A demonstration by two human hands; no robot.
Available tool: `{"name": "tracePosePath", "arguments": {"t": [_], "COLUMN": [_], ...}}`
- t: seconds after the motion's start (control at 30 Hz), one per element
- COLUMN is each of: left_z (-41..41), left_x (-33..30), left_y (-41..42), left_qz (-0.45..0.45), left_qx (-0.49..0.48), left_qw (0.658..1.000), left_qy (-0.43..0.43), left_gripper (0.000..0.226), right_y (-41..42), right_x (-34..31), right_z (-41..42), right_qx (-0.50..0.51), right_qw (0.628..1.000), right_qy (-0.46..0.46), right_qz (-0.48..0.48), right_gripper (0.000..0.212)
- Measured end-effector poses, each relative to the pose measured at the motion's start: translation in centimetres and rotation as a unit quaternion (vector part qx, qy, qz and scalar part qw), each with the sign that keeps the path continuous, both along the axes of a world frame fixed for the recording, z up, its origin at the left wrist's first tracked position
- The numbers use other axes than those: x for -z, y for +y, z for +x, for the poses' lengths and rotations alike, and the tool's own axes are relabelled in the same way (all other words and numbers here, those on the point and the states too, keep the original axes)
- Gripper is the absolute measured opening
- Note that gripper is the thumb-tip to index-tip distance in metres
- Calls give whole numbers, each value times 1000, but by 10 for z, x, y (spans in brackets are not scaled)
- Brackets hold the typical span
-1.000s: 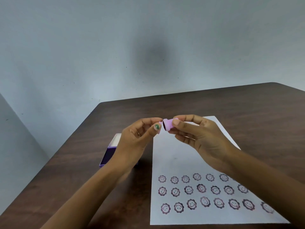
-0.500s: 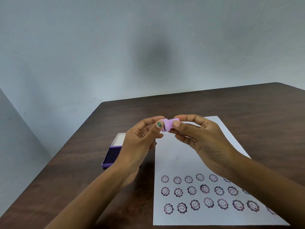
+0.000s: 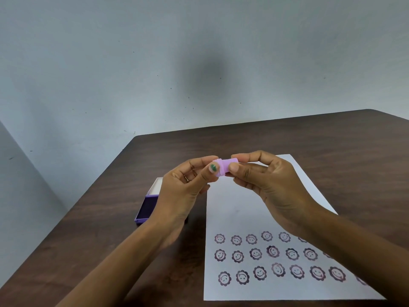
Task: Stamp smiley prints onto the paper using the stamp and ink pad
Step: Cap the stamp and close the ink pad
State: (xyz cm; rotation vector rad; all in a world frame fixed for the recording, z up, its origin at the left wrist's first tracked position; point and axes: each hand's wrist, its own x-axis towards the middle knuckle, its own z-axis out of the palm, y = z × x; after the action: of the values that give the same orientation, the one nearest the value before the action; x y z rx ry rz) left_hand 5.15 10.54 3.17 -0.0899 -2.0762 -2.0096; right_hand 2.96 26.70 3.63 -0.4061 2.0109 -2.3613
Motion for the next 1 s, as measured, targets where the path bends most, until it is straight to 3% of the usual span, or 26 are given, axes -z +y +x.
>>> {"name": "tracePosePath", "arguments": {"t": [0.27, 0.5, 0.7, 0.83, 0.9, 1.0], "left_z": [-4, -8, -14, -22, -27, -31], "left_x": [6, 6, 3, 0, 2, 6], "left_y": [0, -2, -15, -47, -68, -98], "left_qz": [-9, -68, -169, -303, -364, -452], "left_qx": [-14, -18, -7, -29, -45, -60], "left_qw": [999, 993, 980, 949, 930, 888], "left_qy": [39, 90, 107, 81, 41, -54], "left_gripper": [40, 35, 40, 42, 52, 86], "right_y": [-1, 0, -3, -2, -2, -2], "right_x": [5, 5, 14, 19, 21, 23], "right_z": [0, -3, -5, -8, -9, -9], "right_qx": [31, 17, 21, 32, 30, 20], "right_qw": [999, 999, 995, 989, 986, 980], "right_qy": [22, 35, 61, 71, 77, 85], "right_qz": [29, 39, 76, 124, 144, 179], "right_gripper": [25, 28, 28, 27, 26, 22]}}
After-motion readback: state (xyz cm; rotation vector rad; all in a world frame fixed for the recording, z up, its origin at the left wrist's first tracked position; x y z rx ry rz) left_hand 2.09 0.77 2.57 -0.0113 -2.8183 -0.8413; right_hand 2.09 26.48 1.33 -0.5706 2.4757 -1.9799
